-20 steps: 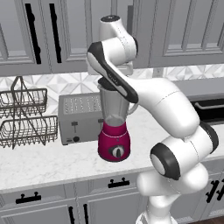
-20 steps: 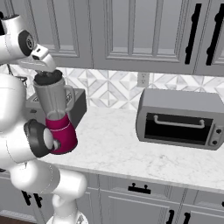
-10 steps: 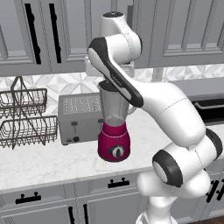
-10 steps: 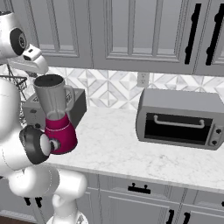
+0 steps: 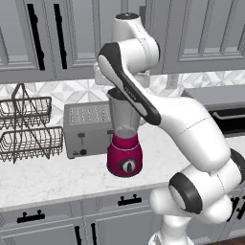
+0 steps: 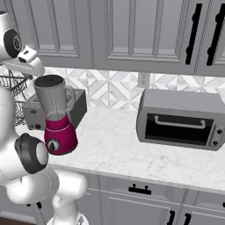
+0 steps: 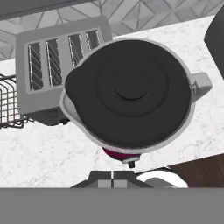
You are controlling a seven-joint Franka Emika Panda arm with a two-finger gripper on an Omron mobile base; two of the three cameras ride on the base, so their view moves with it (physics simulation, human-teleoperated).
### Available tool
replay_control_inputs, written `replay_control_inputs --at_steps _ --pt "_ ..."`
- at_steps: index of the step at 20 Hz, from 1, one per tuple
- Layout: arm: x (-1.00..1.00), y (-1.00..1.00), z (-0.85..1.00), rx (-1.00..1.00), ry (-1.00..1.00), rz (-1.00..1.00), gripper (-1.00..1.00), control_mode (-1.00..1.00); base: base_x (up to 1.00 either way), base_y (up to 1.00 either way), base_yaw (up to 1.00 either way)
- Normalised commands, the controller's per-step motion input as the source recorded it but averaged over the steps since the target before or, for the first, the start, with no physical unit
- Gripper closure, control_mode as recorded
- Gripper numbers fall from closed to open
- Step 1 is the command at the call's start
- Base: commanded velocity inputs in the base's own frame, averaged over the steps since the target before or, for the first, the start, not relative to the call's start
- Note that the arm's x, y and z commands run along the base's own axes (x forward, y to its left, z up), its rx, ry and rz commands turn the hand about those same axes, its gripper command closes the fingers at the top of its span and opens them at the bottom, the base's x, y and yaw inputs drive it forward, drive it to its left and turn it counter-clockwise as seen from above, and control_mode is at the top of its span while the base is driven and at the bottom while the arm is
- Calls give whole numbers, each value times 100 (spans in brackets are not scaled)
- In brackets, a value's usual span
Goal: Close the lid blender by securely placing the lid on top.
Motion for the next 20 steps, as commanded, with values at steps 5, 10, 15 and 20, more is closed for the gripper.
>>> replay_control_inputs --at_steps 5,10,15,20 --pt "-100 -53 0 1 -30 0 100 -100 0 0 0" --pt "-100 -97 0 9 -34 0 100 -100 0 0 0" --pt "-100 -100 0 18 -28 0 100 -100 0 0 0" --pt "-100 -100 0 12 -30 0 100 -100 0 0 0"
